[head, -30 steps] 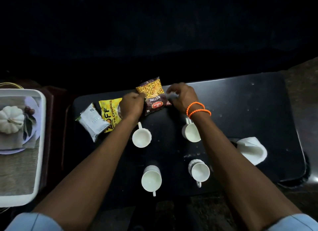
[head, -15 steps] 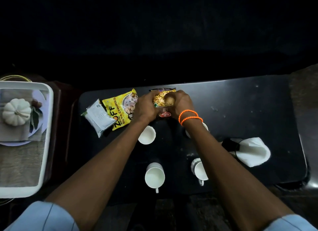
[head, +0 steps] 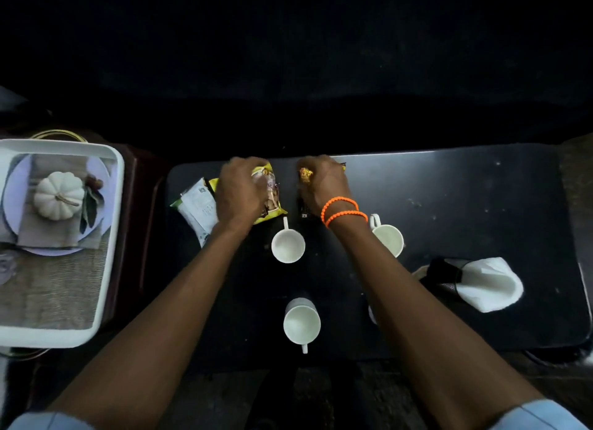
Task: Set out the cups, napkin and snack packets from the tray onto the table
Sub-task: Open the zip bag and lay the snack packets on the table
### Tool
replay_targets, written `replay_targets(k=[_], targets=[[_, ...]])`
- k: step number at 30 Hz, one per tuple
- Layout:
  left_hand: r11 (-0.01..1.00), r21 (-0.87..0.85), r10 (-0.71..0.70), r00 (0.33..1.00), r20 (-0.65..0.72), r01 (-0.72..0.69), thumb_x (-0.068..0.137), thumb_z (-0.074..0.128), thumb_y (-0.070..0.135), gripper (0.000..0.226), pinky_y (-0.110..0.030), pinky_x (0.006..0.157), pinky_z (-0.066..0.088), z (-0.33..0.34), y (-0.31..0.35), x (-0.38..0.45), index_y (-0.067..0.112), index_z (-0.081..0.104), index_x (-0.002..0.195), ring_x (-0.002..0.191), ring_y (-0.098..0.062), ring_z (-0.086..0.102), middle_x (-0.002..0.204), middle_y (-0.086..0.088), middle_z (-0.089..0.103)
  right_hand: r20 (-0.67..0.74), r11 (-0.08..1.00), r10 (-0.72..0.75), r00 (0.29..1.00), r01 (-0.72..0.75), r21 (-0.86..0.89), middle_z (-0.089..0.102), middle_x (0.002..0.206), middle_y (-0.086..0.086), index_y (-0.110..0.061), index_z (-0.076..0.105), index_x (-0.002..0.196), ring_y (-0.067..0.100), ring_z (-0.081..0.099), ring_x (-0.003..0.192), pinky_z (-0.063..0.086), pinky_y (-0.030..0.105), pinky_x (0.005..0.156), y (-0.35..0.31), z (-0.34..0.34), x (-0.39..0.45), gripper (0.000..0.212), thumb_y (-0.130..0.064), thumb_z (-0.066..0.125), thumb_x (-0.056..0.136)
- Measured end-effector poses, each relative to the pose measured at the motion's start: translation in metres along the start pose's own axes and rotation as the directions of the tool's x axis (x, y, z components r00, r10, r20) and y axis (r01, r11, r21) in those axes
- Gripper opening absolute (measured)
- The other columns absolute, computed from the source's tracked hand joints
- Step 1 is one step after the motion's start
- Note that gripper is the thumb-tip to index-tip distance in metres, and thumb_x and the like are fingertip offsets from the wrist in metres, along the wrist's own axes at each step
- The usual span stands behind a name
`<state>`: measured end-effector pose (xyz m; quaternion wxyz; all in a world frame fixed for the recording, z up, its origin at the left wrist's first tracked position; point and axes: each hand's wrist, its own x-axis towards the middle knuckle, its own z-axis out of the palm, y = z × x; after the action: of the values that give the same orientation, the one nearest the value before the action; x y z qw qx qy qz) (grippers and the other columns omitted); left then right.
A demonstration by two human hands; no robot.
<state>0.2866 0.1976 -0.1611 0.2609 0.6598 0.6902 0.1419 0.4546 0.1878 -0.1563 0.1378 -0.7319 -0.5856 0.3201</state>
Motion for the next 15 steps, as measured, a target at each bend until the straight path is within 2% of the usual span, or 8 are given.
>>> replay_targets(k=[3,5,7,9,12,15], targets=[[0.983,0.181,-0.023,0.989,0.143,-0.003,0.087,0.079,0.027,0.046,-0.049,0.107,0.042,-0.017,-0.029,0.01,0.027,0.07,0.133,0.127,-0.032,0.06,0.134,-0.005,0.069,0.138,0.998,-0.025,0.99,0.017,0.058,0.07,0.125,0.022,-0.01,0.071,0.126,0.039,0.067,0.113,0.057,0.043,0.097,-0.03,0.021,0.004,0.041,-0.002,0.072,0.086],[0.978,0.201,0.002,0.966,0.258,-0.056,0.081,0.084,0.031,0.059,-0.051,0.11,0.036,-0.021,-0.041,0.009,0.03,0.066,0.138,0.132,-0.032,0.057,0.139,-0.004,0.066,0.181,0.999,-0.042,0.983,0.037,0.034,0.07,0.125,0.022,-0.013,0.072,0.126,0.039,0.068,0.113,0.056,0.044,0.097,-0.043,0.036,0.005,0.043,-0.007,0.077,0.083],[0.965,0.219,0.076,0.952,0.296,-0.145,0.078,0.086,0.033,0.07,-0.051,0.108,0.036,-0.021,-0.05,0.007,0.03,0.06,0.143,0.13,-0.034,0.056,0.141,-0.005,0.063,0.207,0.998,-0.043,0.977,0.052,-0.035,0.066,0.127,0.024,-0.014,0.07,0.128,0.042,0.067,0.113,0.056,0.046,0.098,-0.052,0.049,0.006,0.044,-0.009,0.077,0.084],[0.944,0.27,0.109,0.953,0.284,-0.188,0.079,0.084,0.041,0.073,-0.05,0.104,0.039,-0.019,-0.056,0.007,0.028,0.055,0.145,0.124,-0.035,0.057,0.134,-0.009,0.063,0.156,0.993,-0.055,0.986,0.071,-0.097,0.06,0.128,0.025,-0.012,0.069,0.129,0.044,0.064,0.114,0.056,0.049,0.096,-0.056,0.056,0.008,0.041,-0.006,0.07,0.088],[0.93,0.341,0.072,0.977,0.201,-0.138,0.084,0.074,0.054,0.065,-0.05,0.099,0.04,-0.013,-0.06,0.007,0.02,0.053,0.135,0.115,-0.036,0.061,0.12,-0.013,0.065,0.023,0.982,-0.076,0.997,0.079,-0.172,0.056,0.129,0.022,-0.01,0.067,0.128,0.043,0.058,0.116,0.053,0.049,0.095,-0.062,0.059,0.009,0.037,-0.007,0.063,0.092],[0.917,0.396,0.006,0.994,0.11,-0.049,0.09,0.066,0.059,0.059,-0.05,0.095,0.041,-0.011,-0.062,0.008,0.009,0.055,0.12,0.112,-0.038,0.061,0.116,-0.016,0.066,0.037,0.974,-0.065,0.997,0.071,-0.215,0.06,0.127,0.022,-0.009,0.069,0.124,0.042,0.059,0.116,0.053,0.048,0.095,-0.064,0.062,0.009,0.033,-0.009,0.064,0.091]])
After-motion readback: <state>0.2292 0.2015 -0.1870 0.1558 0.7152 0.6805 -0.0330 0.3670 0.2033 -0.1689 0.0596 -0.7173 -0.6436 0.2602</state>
